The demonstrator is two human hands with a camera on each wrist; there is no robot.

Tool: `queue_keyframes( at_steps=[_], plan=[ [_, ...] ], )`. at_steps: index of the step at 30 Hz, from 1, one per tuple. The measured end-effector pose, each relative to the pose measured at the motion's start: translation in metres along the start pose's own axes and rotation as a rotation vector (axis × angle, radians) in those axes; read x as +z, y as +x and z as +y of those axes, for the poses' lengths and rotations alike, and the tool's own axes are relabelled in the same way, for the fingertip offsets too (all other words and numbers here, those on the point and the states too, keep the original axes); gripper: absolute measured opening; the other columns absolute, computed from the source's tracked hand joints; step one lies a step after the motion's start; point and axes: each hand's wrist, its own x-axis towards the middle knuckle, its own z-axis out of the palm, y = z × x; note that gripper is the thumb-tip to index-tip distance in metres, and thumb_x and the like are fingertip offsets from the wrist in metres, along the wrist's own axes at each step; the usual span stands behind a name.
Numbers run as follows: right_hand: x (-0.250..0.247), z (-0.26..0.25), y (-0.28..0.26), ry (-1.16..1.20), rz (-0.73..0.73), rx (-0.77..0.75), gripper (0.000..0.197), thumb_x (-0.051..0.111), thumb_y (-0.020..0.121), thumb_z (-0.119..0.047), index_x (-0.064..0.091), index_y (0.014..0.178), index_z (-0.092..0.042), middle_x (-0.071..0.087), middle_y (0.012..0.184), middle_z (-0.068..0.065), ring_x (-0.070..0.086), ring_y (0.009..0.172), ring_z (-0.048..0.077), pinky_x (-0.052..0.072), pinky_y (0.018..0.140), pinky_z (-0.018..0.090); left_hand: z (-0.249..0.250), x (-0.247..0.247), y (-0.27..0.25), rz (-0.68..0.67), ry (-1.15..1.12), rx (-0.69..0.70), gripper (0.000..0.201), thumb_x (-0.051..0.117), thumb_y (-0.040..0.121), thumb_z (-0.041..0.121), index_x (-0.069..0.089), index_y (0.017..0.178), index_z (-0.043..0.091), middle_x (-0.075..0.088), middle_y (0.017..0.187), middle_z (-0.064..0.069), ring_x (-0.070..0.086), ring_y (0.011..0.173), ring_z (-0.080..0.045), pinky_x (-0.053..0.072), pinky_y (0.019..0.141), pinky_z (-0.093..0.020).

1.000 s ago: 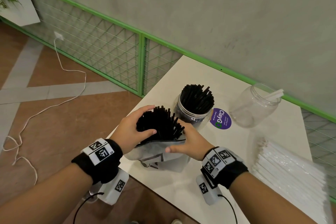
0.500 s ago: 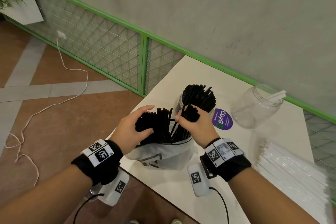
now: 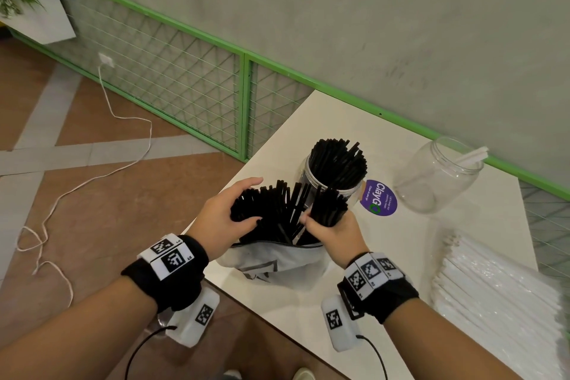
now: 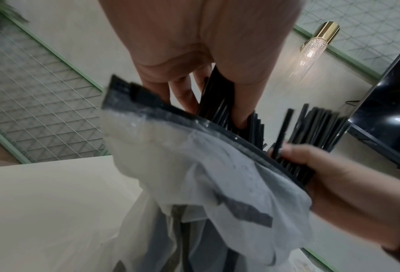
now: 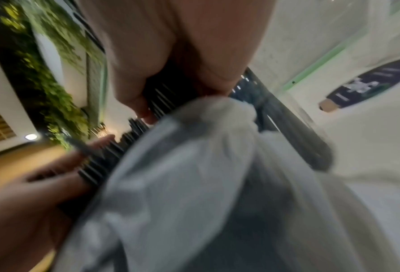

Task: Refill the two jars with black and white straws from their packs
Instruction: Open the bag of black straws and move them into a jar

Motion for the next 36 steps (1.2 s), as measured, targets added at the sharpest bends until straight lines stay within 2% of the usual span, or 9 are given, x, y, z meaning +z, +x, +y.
queue_keyframes(
  at_steps=[4,9,13,18,21,26,30,33,36],
  plan=[
    [-0.025,-0.052,0.001,-0.006,0.006,-0.114,0.011,0.064,0.087,-0.003,0.07,0.078,-0.005,0.072,0.08,0.004,0.067,0.083,0.01,0.05,0.077,0.016,0.0,0.002,0.001,-0.001,-0.008,0.003,0.063,0.071,0.079,0.009,0.049,0.13,0.038,0.057,0.11,0.024,0.056,0.095,0.007,0.04,0.082,-0.004],
    [-0.059,-0.098,0.008,0.202,0.156,-0.179,0.02,0.066,0.082,-0.009,0.071,0.071,-0.025,0.073,0.077,0.005,0.069,0.089,0.032,0.052,0.09,0.045,0.001,0.004,0.003,-0.006,-0.013,0.013,0.063,0.072,0.079,0.009,0.049,0.13,0.038,0.056,0.114,0.026,0.056,0.098,0.008,0.04,0.084,-0.004],
    [-0.081,-0.12,0.025,0.319,0.323,-0.271,0.024,0.064,0.083,-0.008,0.068,0.07,-0.028,0.071,0.073,0.002,0.068,0.086,0.031,0.052,0.089,0.049,0.001,0.004,0.004,-0.009,-0.016,0.019,0.064,0.072,0.079,0.009,0.048,0.131,0.037,0.058,0.115,0.02,0.056,0.098,0.008,0.039,0.08,-0.002],
    [-0.076,-0.114,0.051,0.272,0.411,-0.251,0.025,0.065,0.084,-0.009,0.067,0.069,-0.028,0.07,0.076,0.003,0.066,0.085,0.023,0.054,0.084,0.04,0.0,0.002,0.003,-0.055,-0.043,0.008,0.056,0.066,0.082,0.024,0.046,0.133,0.038,0.055,0.126,0.017,0.052,0.115,-0.002,0.041,0.096,-0.022],
    [-0.065,-0.1,0.063,0.218,0.4,-0.22,0.014,0.064,0.084,-0.006,0.064,0.075,-0.016,0.068,0.079,0.008,0.065,0.08,0.017,0.051,0.076,0.03,0.002,0.001,0.002,-0.08,-0.102,-0.005,0.051,0.054,0.081,0.038,0.048,0.131,0.04,0.052,0.129,0.02,0.046,0.12,0.004,0.037,0.098,-0.021],
    [-0.047,-0.065,0.079,0.254,0.3,-0.062,0.014,0.071,0.076,-0.014,0.068,0.067,-0.024,0.069,0.08,0.009,0.066,0.084,0.026,0.052,0.093,0.049,0.004,0.001,0.001,-0.074,-0.11,-0.005,0.055,0.05,0.077,0.058,0.049,0.129,0.042,0.05,0.129,0.025,0.043,0.119,0.011,0.033,0.096,-0.014],
    [-0.041,-0.044,0.083,0.129,0.296,0.022,0.033,0.082,0.072,-0.023,0.066,0.1,-0.018,0.07,0.1,0.001,0.066,0.095,0.015,0.052,0.092,0.037,0.005,0.001,0.001,-0.068,-0.094,-0.016,0.051,0.054,0.079,0.053,0.049,0.128,0.042,0.05,0.126,0.027,0.043,0.114,0.014,0.033,0.091,-0.007],
    [-0.051,-0.045,0.078,0.092,0.394,-0.132,0.042,0.08,0.076,-0.022,0.061,0.113,-0.02,0.066,0.111,-0.003,0.062,0.104,0.009,0.047,0.096,0.027,0.004,0.0,0.002,-0.069,-0.085,-0.017,0.052,0.054,0.078,0.054,0.049,0.128,0.043,0.051,0.126,0.027,0.044,0.115,0.014,0.033,0.09,-0.007],
    [-0.064,-0.038,0.069,-0.041,0.448,-0.184,0.059,0.066,0.08,-0.047,0.052,0.13,-0.02,0.055,0.133,-0.004,0.049,0.123,0.005,0.035,0.105,0.019,0.003,0.0,0.003,-0.067,-0.076,-0.018,0.052,0.054,0.078,0.053,0.049,0.128,0.043,0.051,0.126,0.027,0.044,0.114,0.014,0.032,0.089,-0.004]
  ],
)
